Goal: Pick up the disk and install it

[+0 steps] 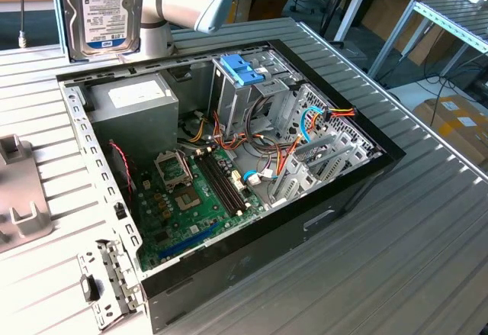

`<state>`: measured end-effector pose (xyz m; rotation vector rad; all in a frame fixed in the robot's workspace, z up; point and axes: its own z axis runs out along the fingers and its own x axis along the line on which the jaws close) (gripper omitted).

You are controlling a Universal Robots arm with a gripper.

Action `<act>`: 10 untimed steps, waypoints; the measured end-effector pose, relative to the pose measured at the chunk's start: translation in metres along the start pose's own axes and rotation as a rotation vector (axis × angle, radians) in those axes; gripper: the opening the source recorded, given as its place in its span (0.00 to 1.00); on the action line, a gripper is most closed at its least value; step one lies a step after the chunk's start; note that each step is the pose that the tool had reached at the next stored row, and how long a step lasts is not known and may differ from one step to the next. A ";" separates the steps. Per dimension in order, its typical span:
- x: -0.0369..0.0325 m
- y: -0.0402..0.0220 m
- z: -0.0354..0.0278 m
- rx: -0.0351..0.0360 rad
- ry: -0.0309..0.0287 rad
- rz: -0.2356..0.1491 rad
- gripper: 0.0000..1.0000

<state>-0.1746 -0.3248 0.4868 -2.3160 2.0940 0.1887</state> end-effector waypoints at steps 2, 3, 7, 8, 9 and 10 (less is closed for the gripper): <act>0.0000 -0.0003 0.0000 0.0000 0.0000 0.000 0.37; 0.0001 -0.0005 0.0001 0.0001 0.0000 0.000 0.37; 0.0002 -0.0015 0.0001 0.0000 0.0000 0.000 0.37; 0.0002 -0.0016 0.0002 0.0001 -0.0001 0.000 0.37; 0.0003 -0.0024 0.0002 0.0000 0.0000 0.000 0.37; 0.0004 -0.0033 0.0004 0.0001 0.0000 0.000 0.37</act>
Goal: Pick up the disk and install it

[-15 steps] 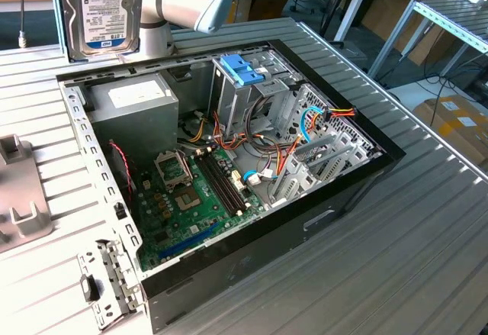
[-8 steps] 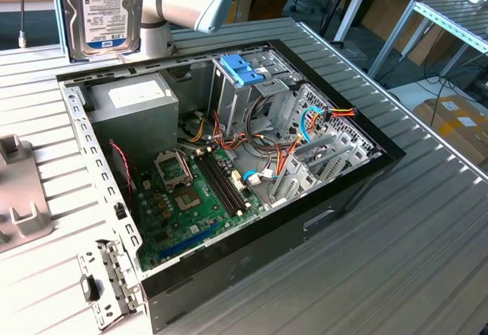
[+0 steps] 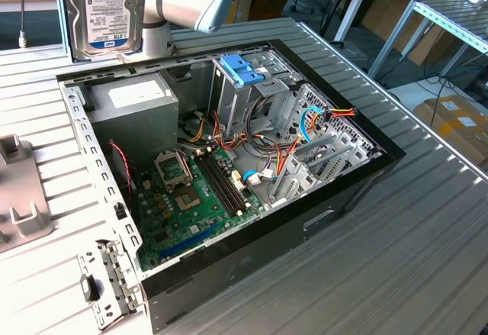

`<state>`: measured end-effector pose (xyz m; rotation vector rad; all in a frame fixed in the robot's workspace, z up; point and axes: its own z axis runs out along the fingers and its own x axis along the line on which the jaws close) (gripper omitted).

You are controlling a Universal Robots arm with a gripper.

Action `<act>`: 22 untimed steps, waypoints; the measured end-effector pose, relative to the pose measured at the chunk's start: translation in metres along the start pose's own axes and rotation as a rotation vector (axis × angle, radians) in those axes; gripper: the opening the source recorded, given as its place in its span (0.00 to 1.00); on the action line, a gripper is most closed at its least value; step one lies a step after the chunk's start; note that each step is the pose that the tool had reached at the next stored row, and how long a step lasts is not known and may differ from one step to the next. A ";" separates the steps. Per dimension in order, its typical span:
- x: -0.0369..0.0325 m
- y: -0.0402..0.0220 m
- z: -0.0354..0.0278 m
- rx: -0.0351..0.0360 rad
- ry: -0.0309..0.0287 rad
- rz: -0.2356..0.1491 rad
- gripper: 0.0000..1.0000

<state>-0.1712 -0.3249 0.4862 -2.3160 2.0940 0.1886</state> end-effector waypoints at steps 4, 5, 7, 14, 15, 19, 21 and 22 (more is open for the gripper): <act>0.0001 -0.0008 0.0000 -0.0001 0.0001 0.000 0.37; 0.0001 -0.0010 0.0001 0.0000 0.0000 0.000 0.37; 0.0002 -0.0015 0.0001 0.0000 0.0000 0.000 0.37; 0.0005 -0.0046 0.0002 0.0000 0.0000 0.000 0.37; 0.0005 -0.0048 0.0002 -0.0001 0.0000 0.000 0.37; 0.0006 -0.0058 0.0003 -0.0001 0.0000 0.000 0.37; 0.0007 -0.0064 0.0003 0.0000 0.0000 0.000 0.37; 0.0007 -0.0066 0.0003 -0.0001 0.0000 0.000 0.37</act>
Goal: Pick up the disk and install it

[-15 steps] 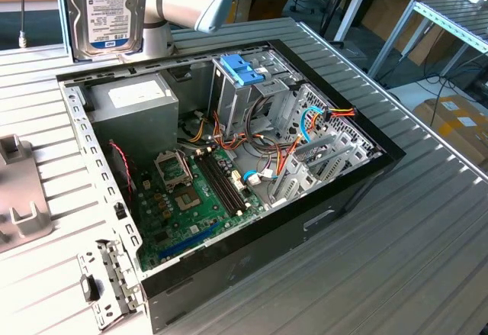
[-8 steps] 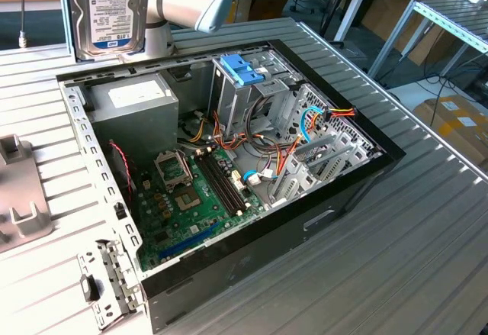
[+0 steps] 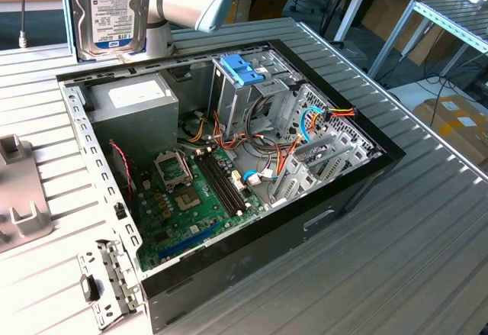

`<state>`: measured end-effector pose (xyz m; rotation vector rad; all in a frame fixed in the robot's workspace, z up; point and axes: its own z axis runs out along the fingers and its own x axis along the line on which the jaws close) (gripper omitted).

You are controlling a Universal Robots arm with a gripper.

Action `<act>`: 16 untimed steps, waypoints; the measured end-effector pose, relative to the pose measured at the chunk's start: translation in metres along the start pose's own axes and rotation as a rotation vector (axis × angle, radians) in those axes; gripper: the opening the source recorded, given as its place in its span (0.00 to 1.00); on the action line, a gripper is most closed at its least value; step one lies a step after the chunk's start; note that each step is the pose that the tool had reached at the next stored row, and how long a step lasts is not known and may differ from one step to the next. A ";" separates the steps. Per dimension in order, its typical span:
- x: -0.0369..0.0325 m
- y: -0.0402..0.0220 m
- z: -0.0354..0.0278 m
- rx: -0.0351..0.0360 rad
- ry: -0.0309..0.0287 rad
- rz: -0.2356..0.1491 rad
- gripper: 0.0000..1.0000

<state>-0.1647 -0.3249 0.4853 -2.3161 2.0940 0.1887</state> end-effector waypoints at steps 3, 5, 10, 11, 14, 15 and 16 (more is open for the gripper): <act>0.0001 -0.0006 0.0001 0.0000 0.0000 0.000 0.37; 0.0001 -0.0010 0.0001 0.0000 0.0000 0.000 0.37; 0.0003 -0.0025 0.0003 0.0001 0.0001 0.000 0.37; 0.0003 -0.0028 0.0003 0.0001 0.0001 0.000 0.37; 0.0004 -0.0036 0.0004 0.0000 0.0000 0.000 0.37; 0.0004 -0.0038 0.0004 0.0000 0.0000 0.000 0.37; 0.0005 -0.0040 0.0004 0.0000 0.0000 0.000 0.37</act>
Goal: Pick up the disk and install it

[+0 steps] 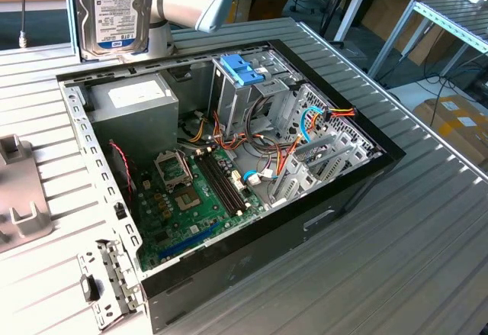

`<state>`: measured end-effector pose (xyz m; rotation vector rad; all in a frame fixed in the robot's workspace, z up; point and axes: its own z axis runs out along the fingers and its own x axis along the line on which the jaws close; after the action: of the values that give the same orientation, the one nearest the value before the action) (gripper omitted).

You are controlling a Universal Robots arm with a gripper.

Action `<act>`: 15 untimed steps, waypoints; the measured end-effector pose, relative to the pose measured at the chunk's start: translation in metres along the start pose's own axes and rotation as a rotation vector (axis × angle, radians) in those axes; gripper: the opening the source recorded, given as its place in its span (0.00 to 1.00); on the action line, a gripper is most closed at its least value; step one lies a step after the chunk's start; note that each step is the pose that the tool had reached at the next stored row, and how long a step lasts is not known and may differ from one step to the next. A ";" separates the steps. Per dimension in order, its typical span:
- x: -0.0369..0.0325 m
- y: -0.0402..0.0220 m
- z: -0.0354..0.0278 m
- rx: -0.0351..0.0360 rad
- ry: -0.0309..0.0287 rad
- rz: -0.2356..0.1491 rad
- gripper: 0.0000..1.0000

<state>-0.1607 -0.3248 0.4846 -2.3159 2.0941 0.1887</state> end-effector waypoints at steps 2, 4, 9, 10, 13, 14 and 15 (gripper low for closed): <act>0.0000 -0.0004 0.0000 -0.0001 0.0000 0.000 0.37; 0.0001 -0.0008 0.0001 0.0000 0.0000 0.000 0.37; 0.0002 -0.0020 0.0003 0.0000 0.0000 0.000 0.37; 0.0003 -0.0022 0.0004 0.0000 0.0000 0.000 0.37; 0.0003 -0.0026 0.0004 0.0000 0.0000 0.000 0.37; 0.0003 -0.0028 0.0004 0.0000 0.0000 0.000 0.37; 0.0004 -0.0029 0.0005 0.0000 0.0000 0.000 0.37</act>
<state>-0.1578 -0.3249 0.4839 -2.3160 2.0939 0.1886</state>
